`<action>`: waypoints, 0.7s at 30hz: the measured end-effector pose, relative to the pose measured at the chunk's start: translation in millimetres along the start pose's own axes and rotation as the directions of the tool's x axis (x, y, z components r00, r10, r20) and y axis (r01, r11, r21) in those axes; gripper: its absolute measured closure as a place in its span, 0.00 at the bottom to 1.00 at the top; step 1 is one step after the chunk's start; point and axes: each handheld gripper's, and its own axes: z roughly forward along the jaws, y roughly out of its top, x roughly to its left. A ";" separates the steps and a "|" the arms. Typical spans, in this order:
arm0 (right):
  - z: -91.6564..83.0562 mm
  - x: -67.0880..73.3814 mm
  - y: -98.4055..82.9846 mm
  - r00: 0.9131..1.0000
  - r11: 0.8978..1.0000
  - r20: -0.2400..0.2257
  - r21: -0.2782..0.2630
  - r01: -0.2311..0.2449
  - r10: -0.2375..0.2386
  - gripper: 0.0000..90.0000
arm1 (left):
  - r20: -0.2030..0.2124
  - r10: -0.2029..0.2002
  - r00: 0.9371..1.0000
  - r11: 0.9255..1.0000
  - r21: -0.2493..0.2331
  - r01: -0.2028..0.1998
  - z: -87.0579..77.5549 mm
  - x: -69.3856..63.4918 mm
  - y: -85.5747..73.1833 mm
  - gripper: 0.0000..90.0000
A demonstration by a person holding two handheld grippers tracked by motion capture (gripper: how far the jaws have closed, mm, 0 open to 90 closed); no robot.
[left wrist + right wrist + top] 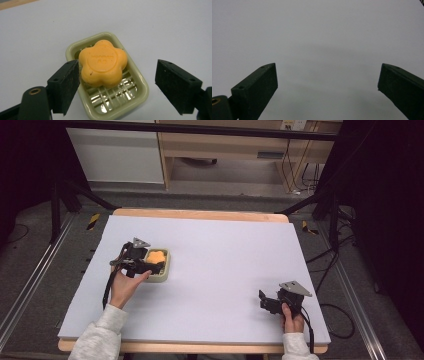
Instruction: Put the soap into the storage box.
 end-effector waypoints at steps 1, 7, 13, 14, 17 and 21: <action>0.0 -0.1 0.0 1.000 1.000 0.000 0.000 0.000 0.000 0.03 | 0.002 0.000 1.000 1.000 -0.009 0.000 -3.1 0.2 -3.3 0.22; 0.0 0.1 0.0 1.000 1.000 0.003 -0.001 -0.003 0.003 0.03 | 0.004 -0.013 1.000 1.000 -0.028 0.013 -15.4 6.7 -22.1 0.22; -0.3 -0.4 -0.2 1.000 1.000 0.008 -0.003 -0.007 0.007 0.03 | -0.013 0.012 1.000 0.999 -0.038 -0.013 -21.4 5.3 -42.1 0.22; -0.3 -0.5 -0.2 1.000 1.000 0.009 -0.003 -0.008 0.008 0.03 | -0.018 0.019 1.000 0.999 -0.043 -0.019 -23.2 4.8 -45.9 0.22; -0.1 -0.6 -0.2 1.000 1.000 0.010 -0.002 -0.005 0.005 0.03 | -0.019 0.024 1.000 0.999 -0.039 -0.024 -26.7 4.9 -54.0 0.21; -0.1 -0.5 -0.2 1.000 1.000 0.013 -0.001 -0.006 0.006 0.03 | -0.020 0.018 1.000 1.000 -0.024 -0.018 -30.2 7.0 -71.0 0.21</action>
